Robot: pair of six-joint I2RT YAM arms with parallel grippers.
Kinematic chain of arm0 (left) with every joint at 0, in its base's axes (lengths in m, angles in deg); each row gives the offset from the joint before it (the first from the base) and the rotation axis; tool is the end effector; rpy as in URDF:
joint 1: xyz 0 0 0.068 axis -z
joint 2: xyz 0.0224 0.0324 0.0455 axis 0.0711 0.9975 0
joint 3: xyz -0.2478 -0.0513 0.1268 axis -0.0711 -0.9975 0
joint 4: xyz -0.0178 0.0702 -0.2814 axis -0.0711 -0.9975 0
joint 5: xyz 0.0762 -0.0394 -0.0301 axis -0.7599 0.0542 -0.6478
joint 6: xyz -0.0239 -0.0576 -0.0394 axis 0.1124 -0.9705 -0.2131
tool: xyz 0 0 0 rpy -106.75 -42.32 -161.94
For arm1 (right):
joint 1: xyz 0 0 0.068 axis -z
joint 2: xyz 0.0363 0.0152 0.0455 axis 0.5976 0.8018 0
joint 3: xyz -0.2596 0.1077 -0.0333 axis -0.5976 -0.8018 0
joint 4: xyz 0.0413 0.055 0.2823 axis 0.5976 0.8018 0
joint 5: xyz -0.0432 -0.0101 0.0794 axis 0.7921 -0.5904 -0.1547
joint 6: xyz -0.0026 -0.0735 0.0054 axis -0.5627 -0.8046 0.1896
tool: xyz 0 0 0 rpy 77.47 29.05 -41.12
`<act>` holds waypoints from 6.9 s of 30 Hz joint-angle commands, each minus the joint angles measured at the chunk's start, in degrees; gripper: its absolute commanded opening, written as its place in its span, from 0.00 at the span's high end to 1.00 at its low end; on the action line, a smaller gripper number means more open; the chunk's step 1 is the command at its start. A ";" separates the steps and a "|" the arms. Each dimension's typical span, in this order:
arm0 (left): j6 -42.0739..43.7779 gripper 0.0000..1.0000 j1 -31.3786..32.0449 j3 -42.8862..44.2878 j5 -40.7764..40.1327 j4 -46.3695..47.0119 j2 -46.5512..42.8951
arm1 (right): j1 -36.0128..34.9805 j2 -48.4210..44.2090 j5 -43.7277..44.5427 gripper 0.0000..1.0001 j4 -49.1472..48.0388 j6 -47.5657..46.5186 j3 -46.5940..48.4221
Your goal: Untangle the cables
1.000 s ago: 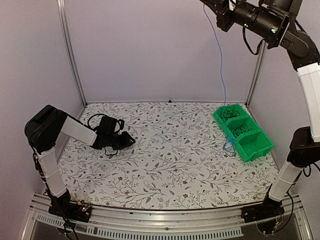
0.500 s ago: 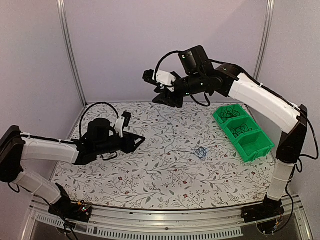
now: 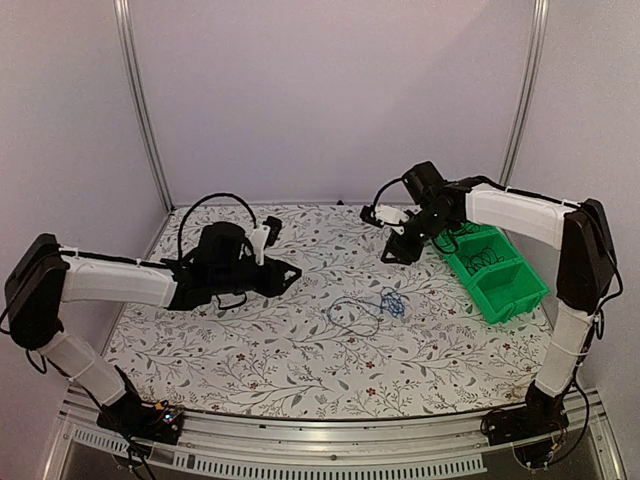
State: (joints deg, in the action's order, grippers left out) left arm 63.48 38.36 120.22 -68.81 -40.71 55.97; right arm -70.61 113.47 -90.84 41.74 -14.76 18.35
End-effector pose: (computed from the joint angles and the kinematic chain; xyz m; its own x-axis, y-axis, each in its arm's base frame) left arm 0.2577 -0.2428 0.1840 -0.5703 0.0244 -0.8210 0.5587 0.7443 -0.3660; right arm 0.3704 0.2642 0.2403 -0.1883 -0.8085 -0.5576 -0.9208 0.3428 -0.1862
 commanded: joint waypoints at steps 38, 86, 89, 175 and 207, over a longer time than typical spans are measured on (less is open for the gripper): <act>2.51 1.00 2.24 33.75 15.95 -24.86 36.59 | 4.62 6.61 -4.26 1.00 5.50 10.62 -1.79; 12.28 1.00 -30.22 48.82 -33.43 -67.61 -22.81 | 21.62 10.03 14.62 1.00 -3.90 7.19 11.05; 10.15 1.00 -30.27 45.60 -25.91 -65.82 -21.92 | 21.60 7.20 8.45 1.00 -2.20 8.30 12.06; 4.62 0.79 9.46 53.01 1.07 -6.59 42.36 | 9.30 -7.49 -23.75 1.00 5.00 15.76 16.65; -17.39 0.54 1.62 36.55 12.94 12.28 38.31 | 9.28 -8.00 -24.99 1.00 4.93 15.56 15.48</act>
State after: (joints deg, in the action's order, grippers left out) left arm 50.34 41.46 160.98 -59.74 -37.25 100.08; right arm -61.06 105.64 -115.51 46.73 1.06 33.30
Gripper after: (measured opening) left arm 0.442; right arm 0.012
